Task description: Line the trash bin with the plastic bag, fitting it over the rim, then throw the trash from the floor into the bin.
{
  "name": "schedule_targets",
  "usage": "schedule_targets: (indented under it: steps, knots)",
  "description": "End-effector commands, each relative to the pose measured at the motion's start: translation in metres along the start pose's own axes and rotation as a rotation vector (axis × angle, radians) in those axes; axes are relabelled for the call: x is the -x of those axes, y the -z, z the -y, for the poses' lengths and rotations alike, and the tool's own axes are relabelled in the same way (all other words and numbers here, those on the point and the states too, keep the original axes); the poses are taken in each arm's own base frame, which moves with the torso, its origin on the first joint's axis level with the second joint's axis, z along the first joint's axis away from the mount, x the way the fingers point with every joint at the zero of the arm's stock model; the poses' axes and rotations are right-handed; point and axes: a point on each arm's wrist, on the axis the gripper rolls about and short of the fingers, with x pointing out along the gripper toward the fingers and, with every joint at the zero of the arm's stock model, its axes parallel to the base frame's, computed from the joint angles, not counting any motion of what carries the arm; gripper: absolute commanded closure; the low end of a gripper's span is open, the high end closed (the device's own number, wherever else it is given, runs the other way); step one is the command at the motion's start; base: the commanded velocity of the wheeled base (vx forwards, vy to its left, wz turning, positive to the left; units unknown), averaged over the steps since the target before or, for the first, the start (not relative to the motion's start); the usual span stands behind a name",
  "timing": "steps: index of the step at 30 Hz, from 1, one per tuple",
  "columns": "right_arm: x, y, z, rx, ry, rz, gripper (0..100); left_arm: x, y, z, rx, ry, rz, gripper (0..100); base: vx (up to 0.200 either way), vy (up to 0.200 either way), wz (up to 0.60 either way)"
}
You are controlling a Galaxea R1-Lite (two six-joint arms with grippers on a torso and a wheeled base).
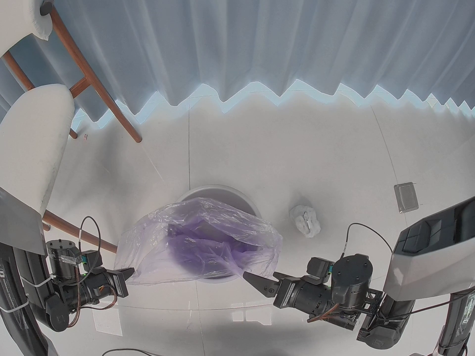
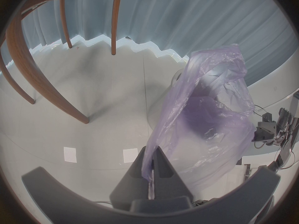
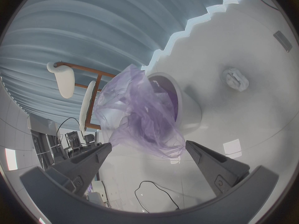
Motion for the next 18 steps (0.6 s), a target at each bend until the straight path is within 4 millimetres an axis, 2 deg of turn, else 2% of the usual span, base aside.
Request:
schedule_targets:
  steps: [1, 9, 17, 18]
  knots:
    - [-0.008, -0.001, 0.003, 0.000, -0.005, 0.018, 100, 0.002, 0.003, 0.002, 0.000, 0.004, -0.015, 100, 0.000, 0.000, 0.00]
    - [-0.004, -0.004, 0.001, -0.001, -0.007, 0.026, 100, 0.005, 0.001, -0.004, -0.057, 0.022, -0.007, 100, 0.000, 0.000, 0.00]
    - [0.020, -0.011, -0.007, 0.002, -0.011, 0.040, 100, 0.006, 0.001, -0.006, -0.065, 0.020, -0.005, 100, 0.000, 0.000, 0.00]
    - [0.028, -0.011, -0.006, 0.006, -0.001, 0.032, 100, 0.006, 0.000, -0.007, -0.065, 0.015, 0.000, 100, 0.000, 0.000, 0.00]
